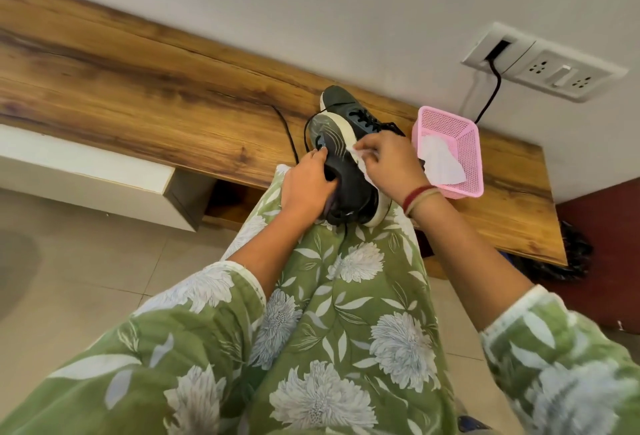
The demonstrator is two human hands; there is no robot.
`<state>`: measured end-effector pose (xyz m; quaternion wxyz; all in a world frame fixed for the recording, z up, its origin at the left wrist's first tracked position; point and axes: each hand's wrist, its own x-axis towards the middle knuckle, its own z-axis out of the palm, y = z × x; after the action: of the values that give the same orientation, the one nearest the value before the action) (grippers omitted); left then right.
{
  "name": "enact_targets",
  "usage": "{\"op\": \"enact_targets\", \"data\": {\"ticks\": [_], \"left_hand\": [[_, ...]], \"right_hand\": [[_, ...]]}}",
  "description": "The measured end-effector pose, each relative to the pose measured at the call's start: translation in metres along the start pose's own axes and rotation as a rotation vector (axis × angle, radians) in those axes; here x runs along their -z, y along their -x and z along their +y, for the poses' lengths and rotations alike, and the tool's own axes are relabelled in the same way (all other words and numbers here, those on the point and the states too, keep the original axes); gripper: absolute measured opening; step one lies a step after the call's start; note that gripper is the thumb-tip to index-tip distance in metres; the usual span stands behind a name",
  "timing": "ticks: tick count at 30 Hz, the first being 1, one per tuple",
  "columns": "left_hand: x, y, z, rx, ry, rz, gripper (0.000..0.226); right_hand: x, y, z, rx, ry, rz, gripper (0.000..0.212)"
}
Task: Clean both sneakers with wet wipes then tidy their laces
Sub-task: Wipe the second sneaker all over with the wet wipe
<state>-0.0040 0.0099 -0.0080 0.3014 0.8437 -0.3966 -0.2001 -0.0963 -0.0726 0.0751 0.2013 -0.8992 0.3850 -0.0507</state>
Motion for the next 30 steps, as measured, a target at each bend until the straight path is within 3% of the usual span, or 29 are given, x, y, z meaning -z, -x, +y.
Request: {"op": "enact_targets", "data": {"ticks": [3, 11, 14, 16, 18, 20, 23, 26, 30], "left_hand": [[0.0, 0.0, -0.001, -0.001, -0.002, -0.004, 0.057], [-0.001, 0.0, 0.0, -0.021, -0.021, -0.001, 0.058], [0.0, -0.001, 0.0, -0.017, -0.009, -0.005, 0.058], [0.0, -0.001, -0.001, -0.016, -0.003, -0.003, 0.058], [-0.001, -0.001, -0.001, -0.017, 0.0, 0.001, 0.058], [-0.001, -0.001, -0.001, -0.012, -0.004, -0.005, 0.059], [-0.002, -0.002, -0.002, -0.006, -0.012, -0.014, 0.059], [-0.002, -0.002, -0.002, -0.015, -0.017, -0.005, 0.058], [-0.003, -0.002, -0.001, -0.016, -0.009, -0.01, 0.057]], "right_hand": [[-0.013, -0.007, 0.0, 0.012, 0.133, -0.141, 0.03], [-0.025, 0.076, 0.011, 0.159, 0.298, 0.066, 0.027], [-0.017, 0.083, 0.005, 0.131, 0.186, 0.013, 0.023], [-0.004, 0.066, 0.002, 0.029, 0.035, 0.067, 0.024], [0.004, 0.037, 0.004, -0.053, -0.014, 0.141, 0.024], [0.002, 0.012, 0.004, -0.067, -0.005, 0.081, 0.026], [-0.017, 0.009, 0.002, 0.028, 0.161, -0.028, 0.029], [-0.026, 0.042, 0.003, 0.147, 0.353, 0.061, 0.025], [-0.031, 0.086, 0.011, 0.243, 0.288, 0.067, 0.024]]}}
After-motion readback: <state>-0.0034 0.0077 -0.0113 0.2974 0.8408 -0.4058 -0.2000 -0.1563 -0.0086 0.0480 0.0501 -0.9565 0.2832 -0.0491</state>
